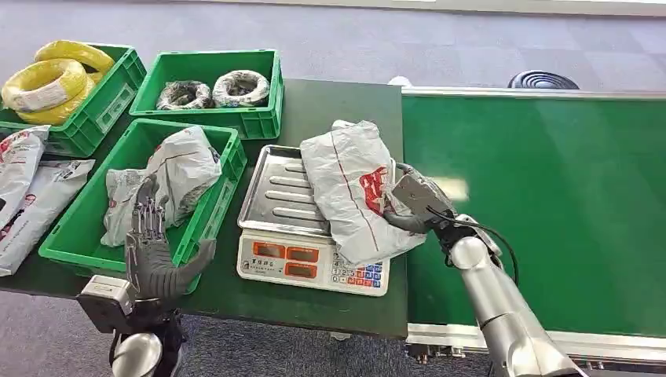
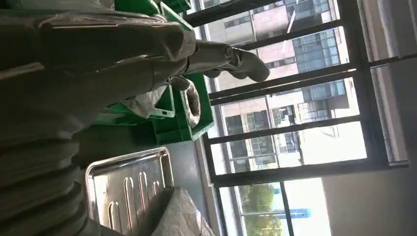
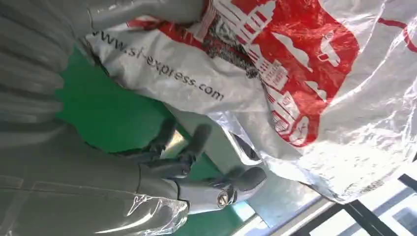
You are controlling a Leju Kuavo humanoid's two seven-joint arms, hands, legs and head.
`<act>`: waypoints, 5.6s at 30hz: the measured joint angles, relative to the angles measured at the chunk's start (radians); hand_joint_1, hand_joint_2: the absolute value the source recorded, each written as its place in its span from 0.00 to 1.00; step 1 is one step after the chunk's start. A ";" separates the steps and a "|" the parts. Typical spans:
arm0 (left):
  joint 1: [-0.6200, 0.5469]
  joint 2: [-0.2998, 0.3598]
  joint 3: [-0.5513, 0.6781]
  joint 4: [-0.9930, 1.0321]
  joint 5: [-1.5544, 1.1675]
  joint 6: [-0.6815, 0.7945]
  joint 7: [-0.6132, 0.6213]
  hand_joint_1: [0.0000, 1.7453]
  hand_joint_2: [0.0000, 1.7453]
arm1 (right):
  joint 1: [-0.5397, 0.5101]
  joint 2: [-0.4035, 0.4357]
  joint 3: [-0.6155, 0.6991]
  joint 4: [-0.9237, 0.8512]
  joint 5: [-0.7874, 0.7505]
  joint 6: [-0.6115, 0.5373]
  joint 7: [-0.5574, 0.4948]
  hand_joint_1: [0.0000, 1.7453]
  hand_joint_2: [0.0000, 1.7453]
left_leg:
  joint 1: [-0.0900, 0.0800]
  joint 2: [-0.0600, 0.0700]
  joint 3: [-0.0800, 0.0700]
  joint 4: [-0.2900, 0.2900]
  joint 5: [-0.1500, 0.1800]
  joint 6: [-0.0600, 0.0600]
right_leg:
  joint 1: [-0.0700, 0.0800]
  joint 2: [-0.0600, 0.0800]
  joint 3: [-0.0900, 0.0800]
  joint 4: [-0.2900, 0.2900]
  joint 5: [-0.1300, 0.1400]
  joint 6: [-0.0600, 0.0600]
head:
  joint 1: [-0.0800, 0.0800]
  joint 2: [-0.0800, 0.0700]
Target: Moved the parcel from conveyor to table for the left to box.
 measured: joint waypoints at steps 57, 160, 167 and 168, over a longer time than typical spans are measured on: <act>-0.744 -0.240 -0.610 1.046 -0.438 -0.011 0.390 0.00 1.00 | 0.663 0.159 -0.260 -0.970 -0.359 -0.421 -0.193 0.00 1.00 | -0.001 -0.001 -0.001 0.001 0.000 0.001 | -0.001 0.000 -0.001 0.000 0.000 0.001 | 0.000 0.000; -0.682 0.028 -0.028 0.648 -0.613 0.364 0.443 1.00 1.00 | 0.730 0.217 -0.330 -1.022 -0.435 -0.356 -0.194 0.00 1.00 | 0.000 0.003 0.001 -0.002 0.000 0.000 | 0.001 0.003 0.000 0.001 -0.001 -0.001 | 0.000 0.000; -0.525 0.182 0.257 0.610 -0.687 0.273 0.482 0.22 1.00 | 0.817 0.229 -0.367 -1.082 -0.427 -0.339 -0.193 0.00 1.00 | 0.000 0.009 0.001 -0.002 -0.001 -0.002 | 0.001 0.007 -0.002 0.001 -0.002 -0.002 | 0.000 0.000; -0.504 0.199 0.286 0.610 -0.692 0.254 0.491 0.00 1.00 | 0.822 0.232 -0.372 -1.088 -0.425 -0.334 -0.193 0.00 1.00 | 0.000 0.009 0.001 -0.002 -0.001 -0.002 | 0.000 0.007 -0.002 0.001 -0.002 -0.002 | 0.000 0.000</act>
